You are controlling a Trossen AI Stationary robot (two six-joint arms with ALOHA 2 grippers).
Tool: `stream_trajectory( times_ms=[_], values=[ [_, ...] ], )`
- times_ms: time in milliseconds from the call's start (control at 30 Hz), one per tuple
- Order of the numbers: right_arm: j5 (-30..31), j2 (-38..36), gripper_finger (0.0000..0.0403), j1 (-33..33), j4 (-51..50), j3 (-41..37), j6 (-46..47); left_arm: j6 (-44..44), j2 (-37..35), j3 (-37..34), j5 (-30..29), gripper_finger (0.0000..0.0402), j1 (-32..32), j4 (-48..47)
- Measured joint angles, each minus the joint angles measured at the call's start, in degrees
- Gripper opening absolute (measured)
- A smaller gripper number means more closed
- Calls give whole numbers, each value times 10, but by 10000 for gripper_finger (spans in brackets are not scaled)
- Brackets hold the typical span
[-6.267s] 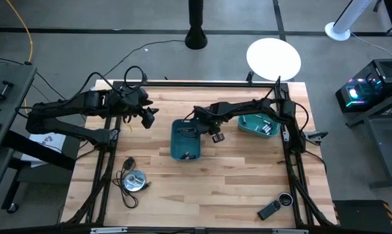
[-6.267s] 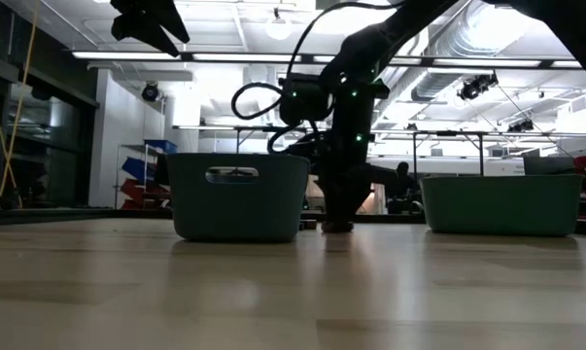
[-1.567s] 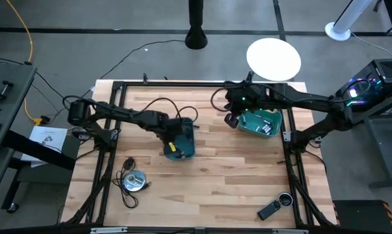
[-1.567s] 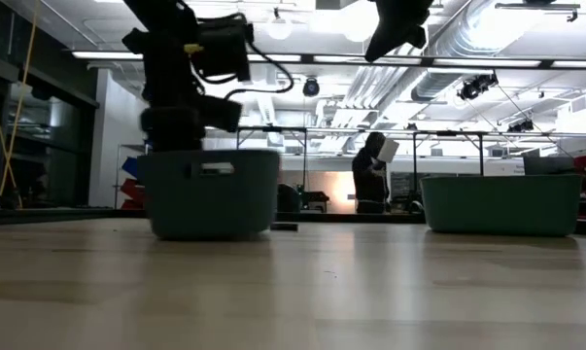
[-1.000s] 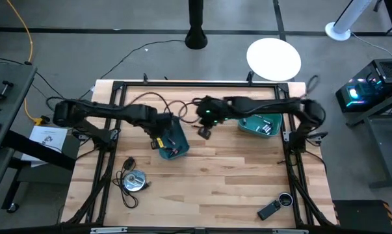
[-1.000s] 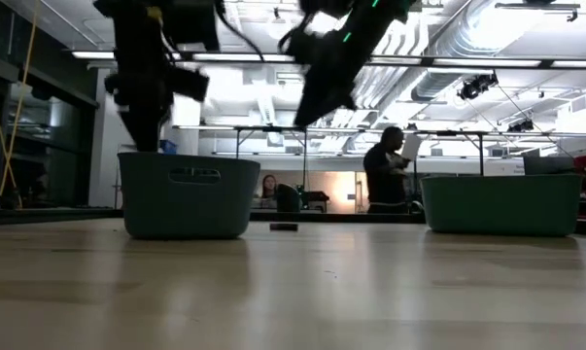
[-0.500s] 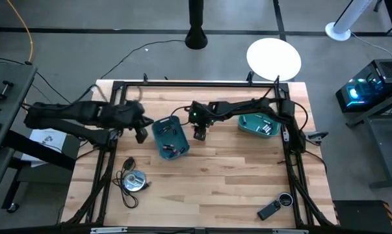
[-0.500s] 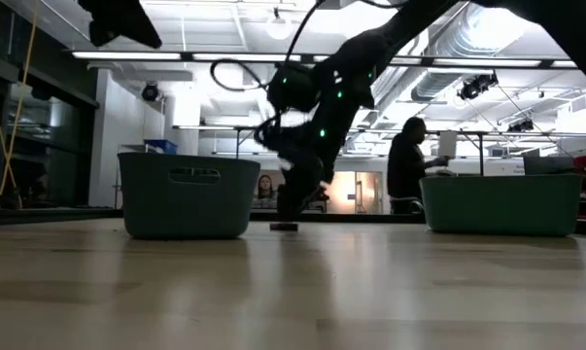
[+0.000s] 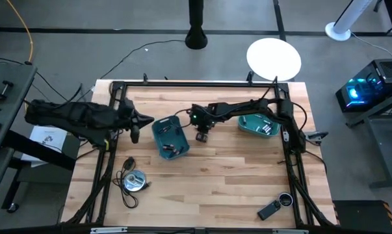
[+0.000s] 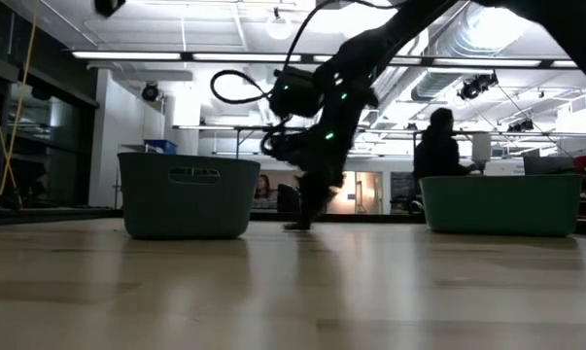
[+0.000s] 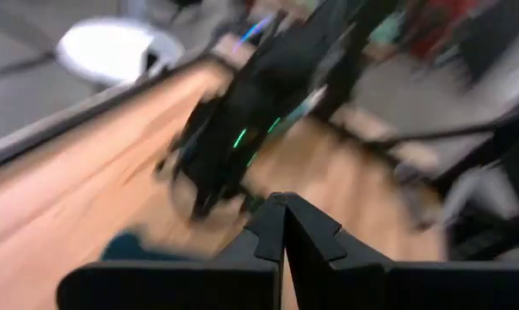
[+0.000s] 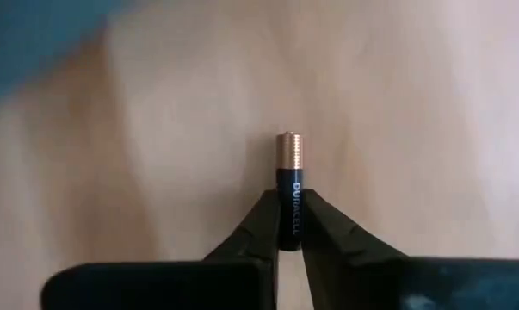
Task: Sort batteries
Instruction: Put the black battery into the blue bin
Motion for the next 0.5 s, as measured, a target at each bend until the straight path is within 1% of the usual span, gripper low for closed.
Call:
stream_trajectory(
  times_ms=[67, 100, 167, 267, 333, 400, 500],
  values=[
    [-7, -29, 12, 3, -19, -5, 0, 32, -9, 0, 1, 0, -7, 61],
    [-9, -45, 9, 5, -3, -4, 0, 48, -15, 0, -1, 0, -9, 83],
    [-41, -83, 9, 8, 25, 0, 0, 71, -23, 0, -19, 0, -10, 106],
    [-129, -104, 18, 16, 99, 2, 5, 84, -37, 0, -71, 0, -10, 90],
    [-159, -102, 20, 28, 132, -1, 36, 80, -42, 0, -110, 0, -9, 71],
    [-153, -97, 21, 42, 167, -1, 63, 73, -44, 0, -130, 0, -9, 52],
    [-107, -89, 33, 61, 190, 1, 90, 48, -44, 0, -137, 0, -9, 32]
  ],
)
